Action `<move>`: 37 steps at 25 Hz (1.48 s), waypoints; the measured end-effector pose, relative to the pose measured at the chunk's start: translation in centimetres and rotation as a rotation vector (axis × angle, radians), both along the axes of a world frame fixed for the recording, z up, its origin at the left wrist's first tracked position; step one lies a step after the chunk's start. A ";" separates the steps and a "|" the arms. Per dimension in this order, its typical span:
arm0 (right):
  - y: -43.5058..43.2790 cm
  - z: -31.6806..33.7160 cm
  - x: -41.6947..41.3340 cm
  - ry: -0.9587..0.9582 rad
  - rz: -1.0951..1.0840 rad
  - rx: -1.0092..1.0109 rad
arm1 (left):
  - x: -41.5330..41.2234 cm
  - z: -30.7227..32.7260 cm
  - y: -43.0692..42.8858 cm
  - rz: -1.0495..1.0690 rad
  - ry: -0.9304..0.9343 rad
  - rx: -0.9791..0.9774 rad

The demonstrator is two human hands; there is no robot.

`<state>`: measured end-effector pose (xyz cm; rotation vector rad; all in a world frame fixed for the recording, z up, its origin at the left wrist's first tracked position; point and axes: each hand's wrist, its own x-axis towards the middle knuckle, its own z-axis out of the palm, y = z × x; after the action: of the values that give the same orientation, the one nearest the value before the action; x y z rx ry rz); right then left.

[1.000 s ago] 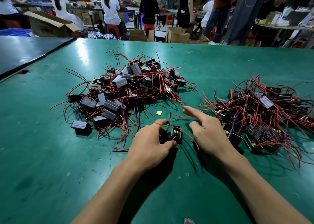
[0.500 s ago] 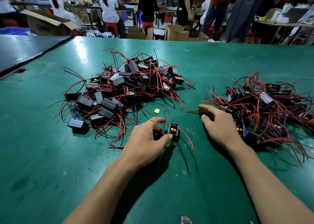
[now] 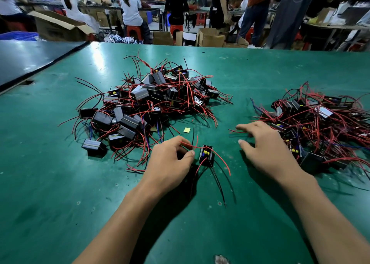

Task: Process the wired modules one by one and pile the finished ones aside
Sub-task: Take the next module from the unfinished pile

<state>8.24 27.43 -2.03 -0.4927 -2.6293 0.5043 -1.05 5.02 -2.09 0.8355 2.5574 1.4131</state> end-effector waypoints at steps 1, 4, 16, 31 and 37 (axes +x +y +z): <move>-0.6 0.3 0.2 0.030 -0.016 -0.003 | 0.0 0.1 0.0 0.007 -0.010 0.011; -3.0 1.4 0.4 0.185 0.088 -0.105 | -0.1 0.4 -0.1 0.006 -0.102 0.043; -4.8 1.3 0.4 -0.056 0.405 -0.293 | -0.7 0.6 -0.6 -0.045 -0.364 0.169; -4.8 0.0 -0.5 0.001 0.169 -0.706 | 0.7 0.5 0.6 -0.092 -0.212 0.029; -5.3 -0.5 -1.1 0.151 -0.067 -1.202 | 0.8 0.9 0.6 -0.110 -0.239 0.024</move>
<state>7.12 22.11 -2.56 -0.8072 -1.8842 1.9842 -0.24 5.63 -1.24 0.7474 2.2877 1.4194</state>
